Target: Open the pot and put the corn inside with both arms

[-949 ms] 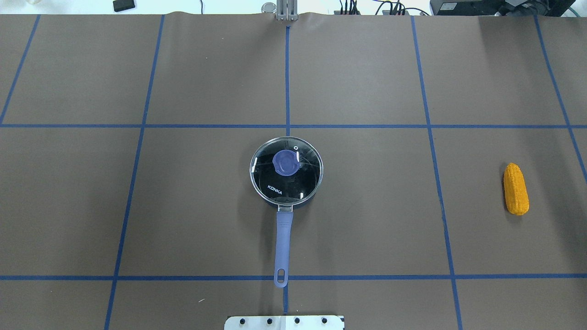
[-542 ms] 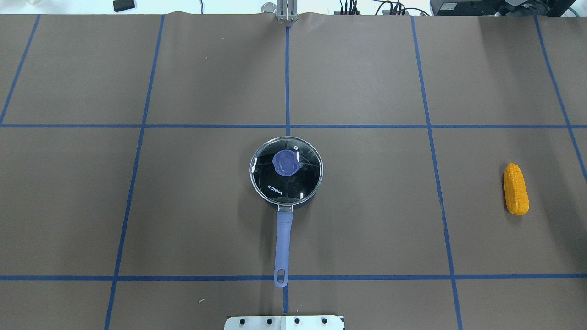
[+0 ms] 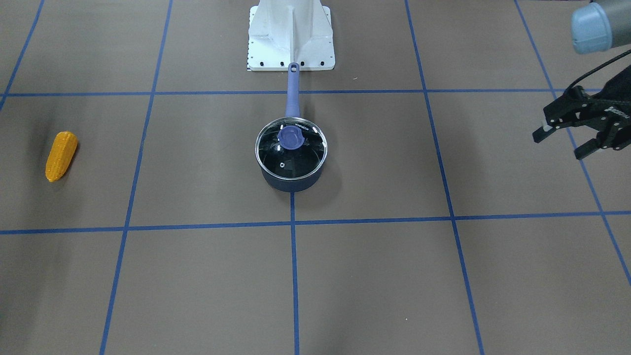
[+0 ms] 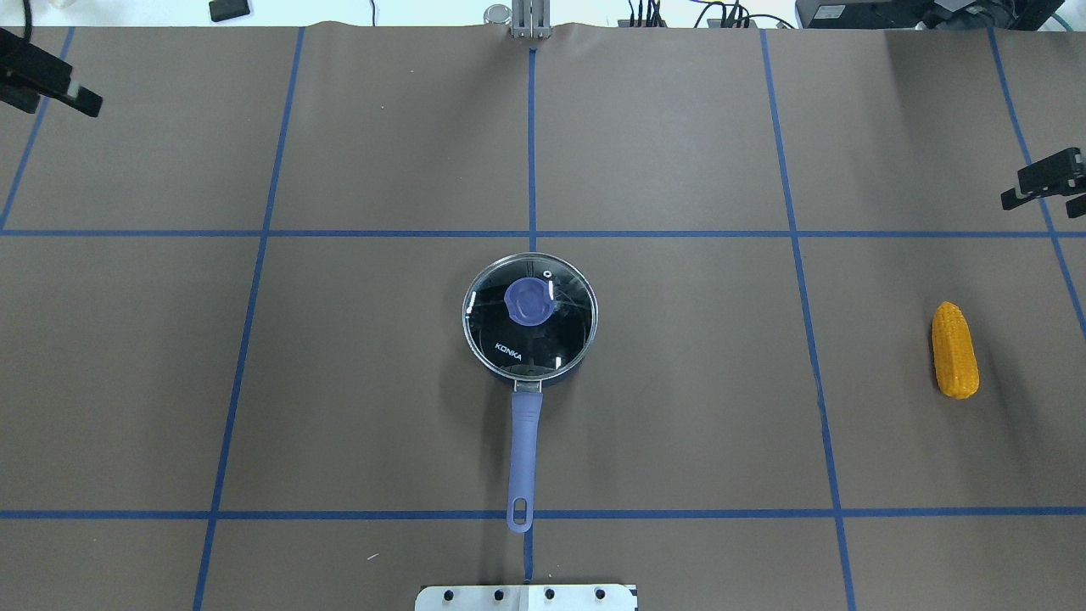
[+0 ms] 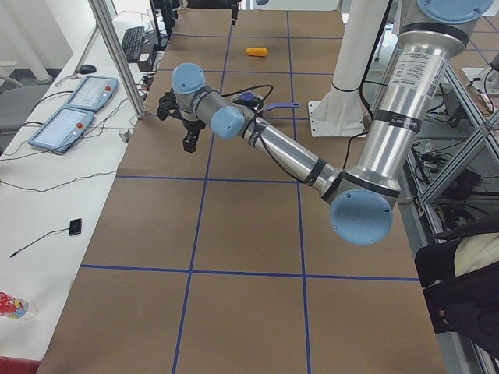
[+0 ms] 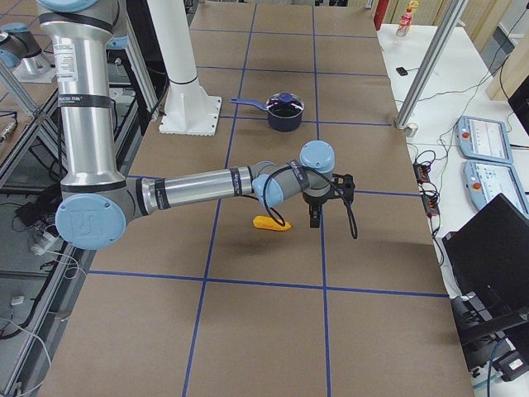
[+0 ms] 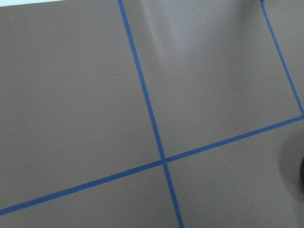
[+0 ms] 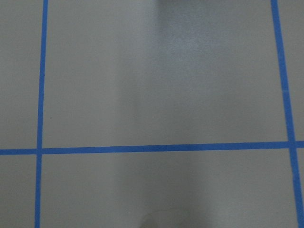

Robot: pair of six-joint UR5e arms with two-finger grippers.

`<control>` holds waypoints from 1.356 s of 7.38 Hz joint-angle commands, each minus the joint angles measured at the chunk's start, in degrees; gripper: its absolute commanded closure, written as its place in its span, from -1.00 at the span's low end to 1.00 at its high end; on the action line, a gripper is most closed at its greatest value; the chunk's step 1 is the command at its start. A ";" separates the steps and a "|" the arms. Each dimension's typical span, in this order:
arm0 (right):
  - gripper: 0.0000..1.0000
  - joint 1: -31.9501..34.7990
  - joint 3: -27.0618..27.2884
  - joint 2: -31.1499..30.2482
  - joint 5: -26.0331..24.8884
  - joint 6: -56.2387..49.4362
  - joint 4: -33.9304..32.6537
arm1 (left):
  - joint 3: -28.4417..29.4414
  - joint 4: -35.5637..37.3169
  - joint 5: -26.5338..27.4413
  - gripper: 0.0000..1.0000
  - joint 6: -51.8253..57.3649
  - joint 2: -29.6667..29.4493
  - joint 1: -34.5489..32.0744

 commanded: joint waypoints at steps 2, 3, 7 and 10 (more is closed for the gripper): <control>-1.00 -7.64 1.83 -2.14 -2.75 6.01 0.72 | -7.27 7.86 8.95 -0.96 -16.95 -7.69 12.07; -1.00 -9.23 2.54 -3.45 -2.66 6.19 0.81 | -10.25 12.08 12.46 -0.96 -20.13 -9.72 15.93; -1.00 -15.39 1.49 -6.19 -6.87 5.93 4.06 | -10.11 13.79 24.87 -0.96 -34.91 -17.55 30.71; -1.00 -18.29 0.00 -6.28 -9.07 5.66 4.33 | -6.08 13.80 30.56 -0.96 -39.49 -21.94 36.24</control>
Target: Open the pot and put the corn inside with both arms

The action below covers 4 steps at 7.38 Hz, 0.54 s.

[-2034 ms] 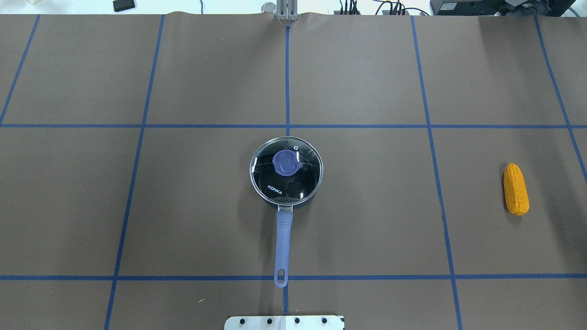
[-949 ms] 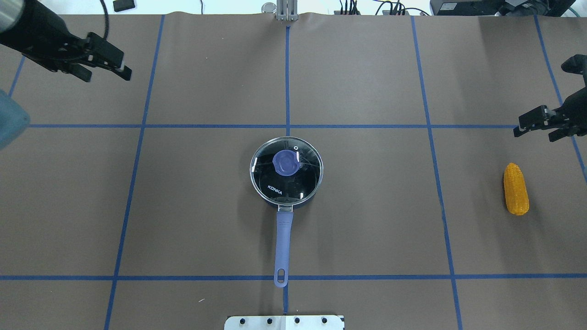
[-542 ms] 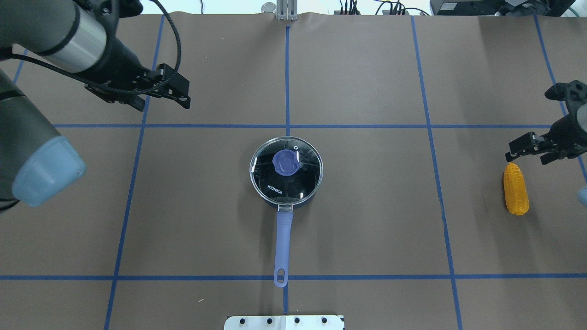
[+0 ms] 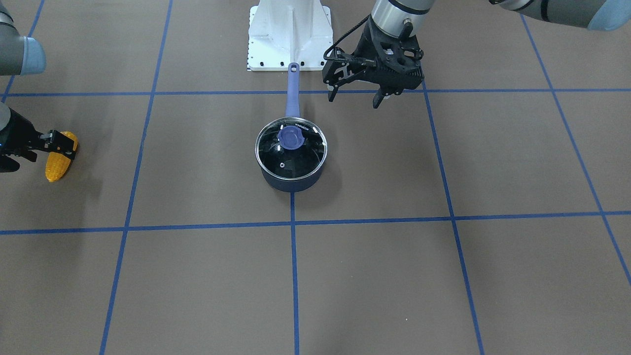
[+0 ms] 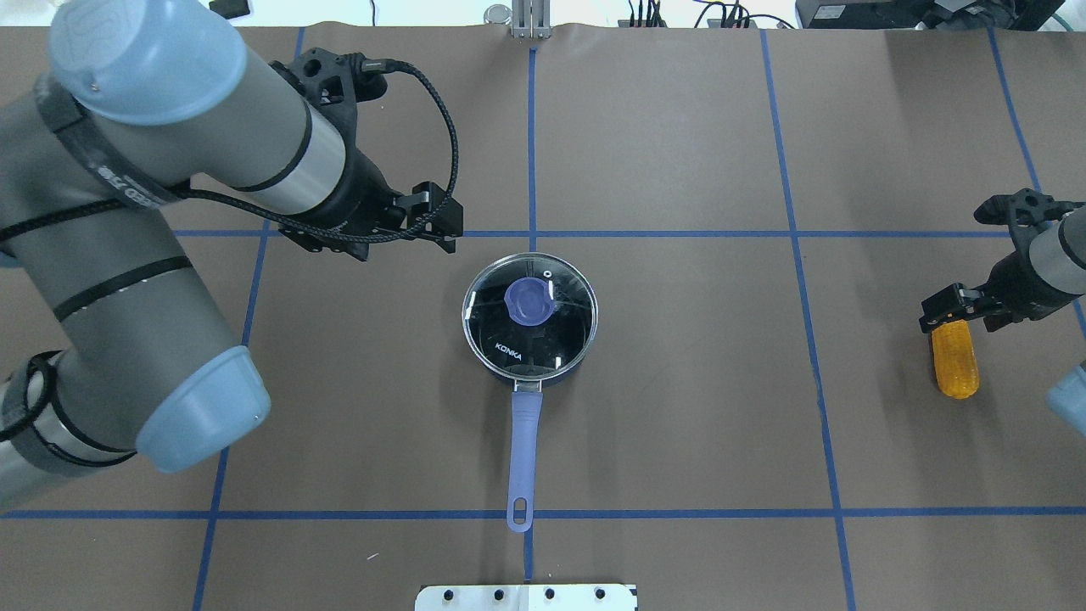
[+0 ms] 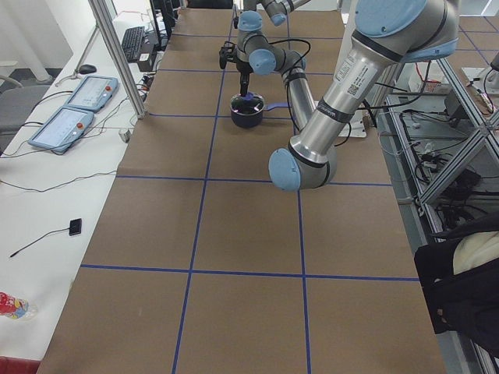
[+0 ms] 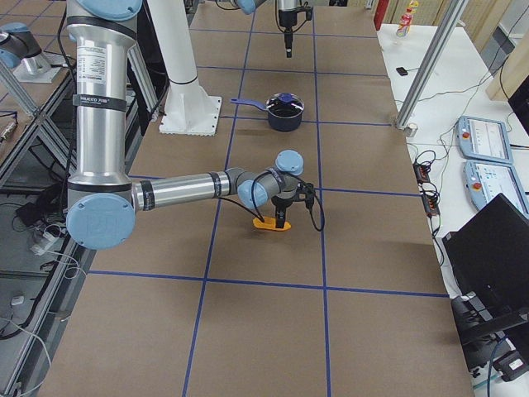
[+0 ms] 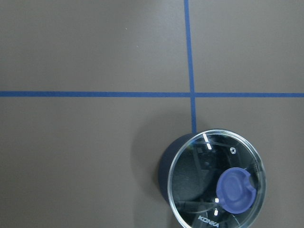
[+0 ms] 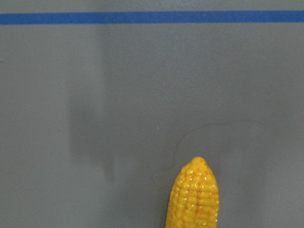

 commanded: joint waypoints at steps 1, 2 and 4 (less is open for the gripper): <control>-1.00 -0.94 -0.35 -0.86 -0.97 -0.27 0.13 | 4.16 -0.08 5.34 -0.96 -3.35 -3.86 4.98; -1.00 -0.94 -0.43 -1.74 -0.97 -0.35 1.78 | 5.40 -0.08 5.53 -0.96 -4.41 -4.84 5.43; -0.94 -1.03 -0.61 -3.07 -1.06 0.08 4.52 | 7.60 -0.08 6.93 -0.96 -4.51 -6.69 5.70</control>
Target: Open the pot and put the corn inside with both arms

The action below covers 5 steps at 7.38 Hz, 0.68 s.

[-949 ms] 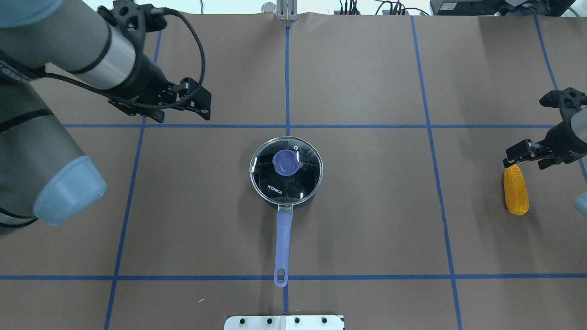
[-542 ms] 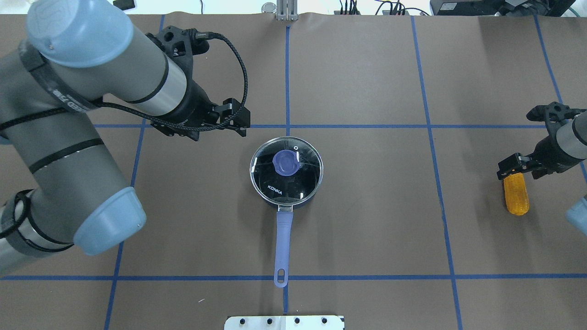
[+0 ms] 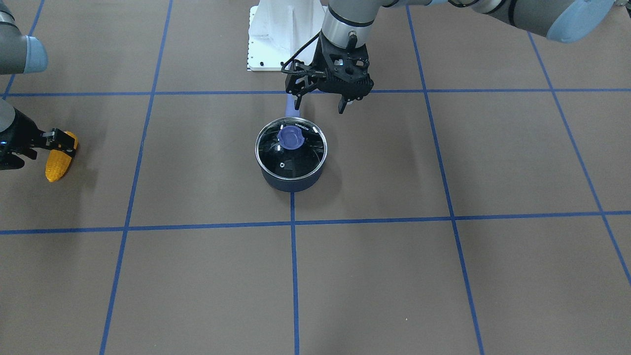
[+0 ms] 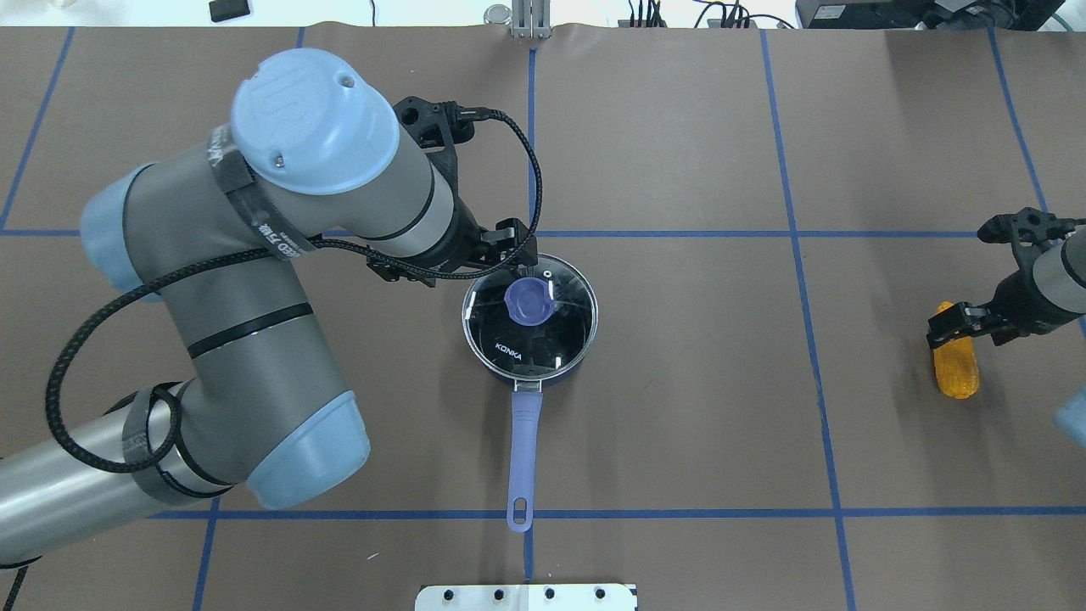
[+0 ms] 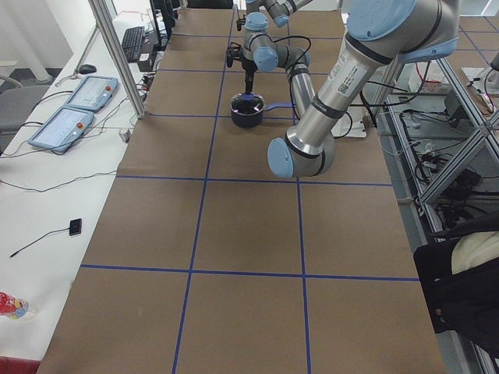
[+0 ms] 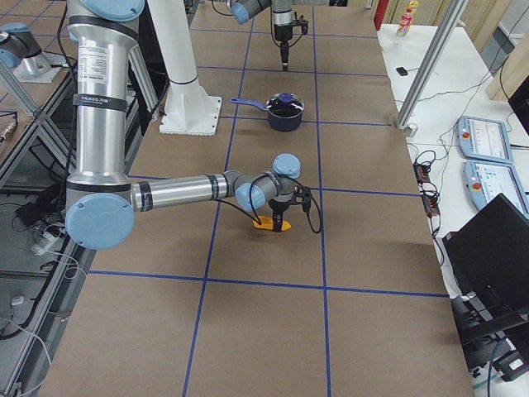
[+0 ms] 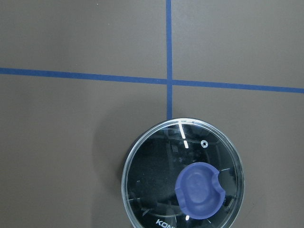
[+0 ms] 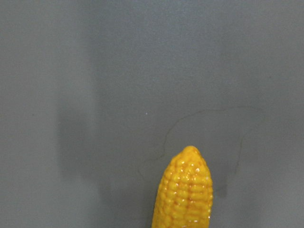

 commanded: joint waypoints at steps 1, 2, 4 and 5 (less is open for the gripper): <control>-0.81 -0.17 -0.11 -0.65 0.09 0.56 1.37 | 3.19 -0.09 0.72 -0.96 0.26 -2.16 0.44; -0.80 -0.25 -0.11 -0.48 0.18 0.65 1.37 | 5.47 -0.09 0.72 -0.96 0.36 -4.00 0.44; -0.73 -0.61 -0.29 -0.04 0.09 0.83 1.37 | 7.50 -0.09 0.80 -0.96 0.36 -5.24 0.44; -0.73 -0.78 -1.16 0.31 0.09 0.74 1.37 | 8.65 -0.18 0.72 -0.96 0.44 -5.77 0.44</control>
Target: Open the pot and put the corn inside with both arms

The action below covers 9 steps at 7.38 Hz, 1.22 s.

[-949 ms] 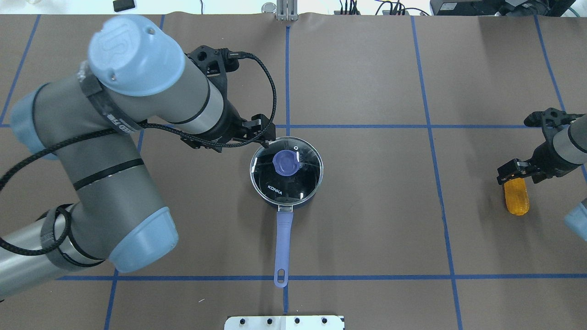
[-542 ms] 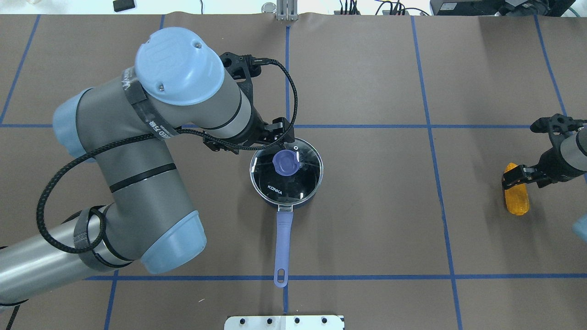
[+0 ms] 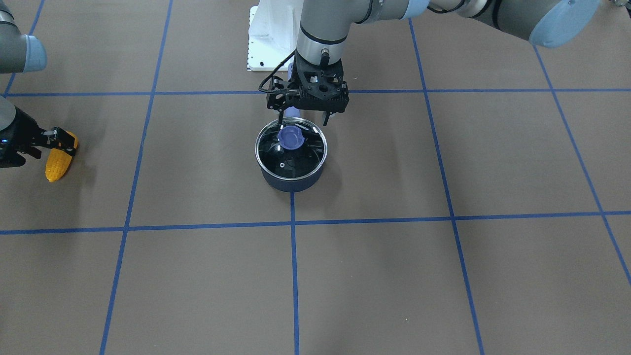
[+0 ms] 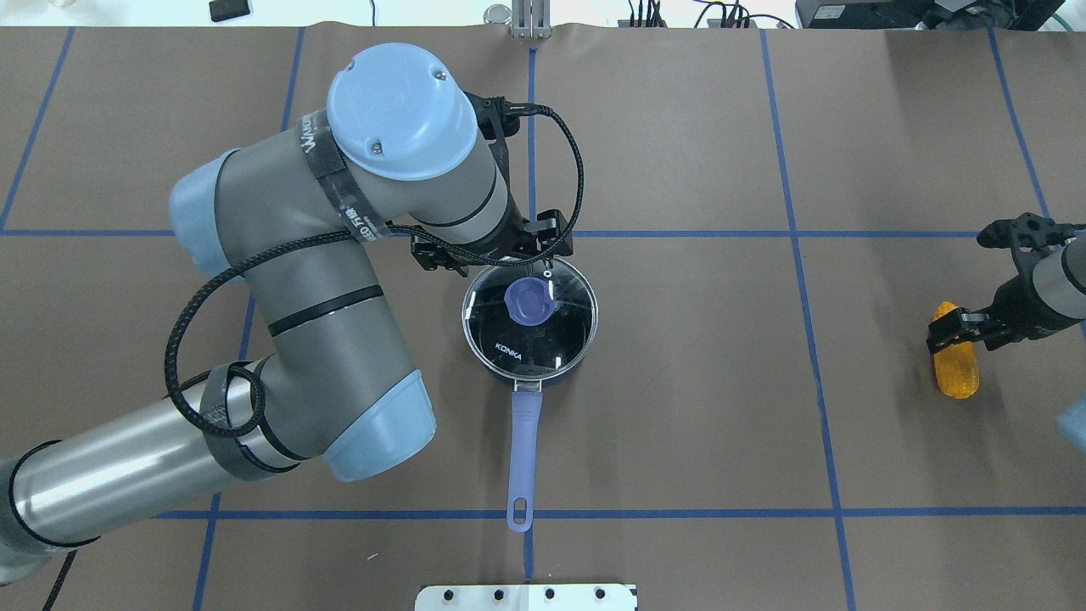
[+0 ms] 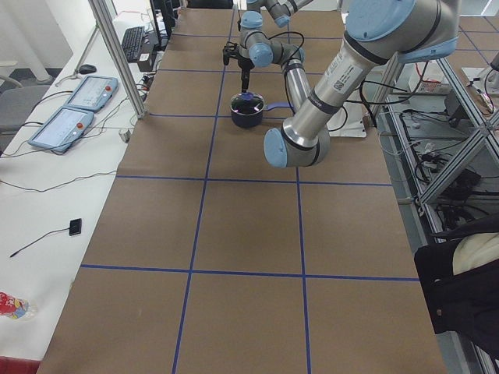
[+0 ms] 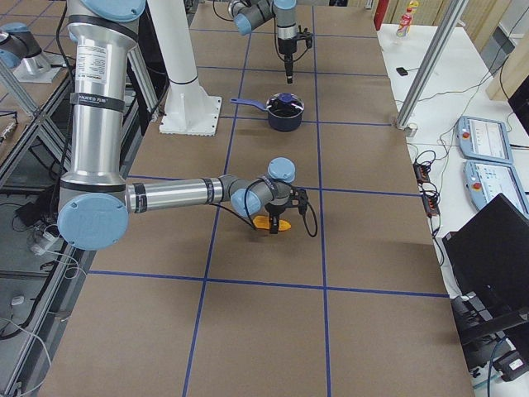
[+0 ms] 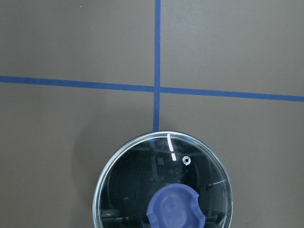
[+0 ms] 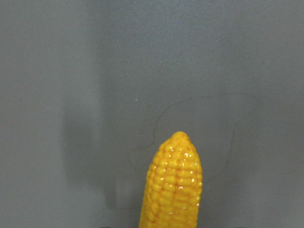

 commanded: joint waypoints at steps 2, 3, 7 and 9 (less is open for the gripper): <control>0.24 -0.20 -0.89 0.54 0.26 0.16 0.01 | 1.81 -0.16 0.05 -0.96 0.16 -0.68 0.00; 0.78 -0.11 -0.37 0.63 0.43 0.25 0.09 | 2.07 -0.16 0.14 -0.96 0.16 -0.51 0.00; 0.91 6.27 2.18 2.56 7.52 -0.79 0.01 | 5.14 -0.77 2.60 -0.96 -0.01 -1.12 2.64; 0.92 9.19 2.19 4.32 10.36 -0.63 -0.17 | 6.98 -3.12 4.27 -0.96 -0.27 -1.12 4.13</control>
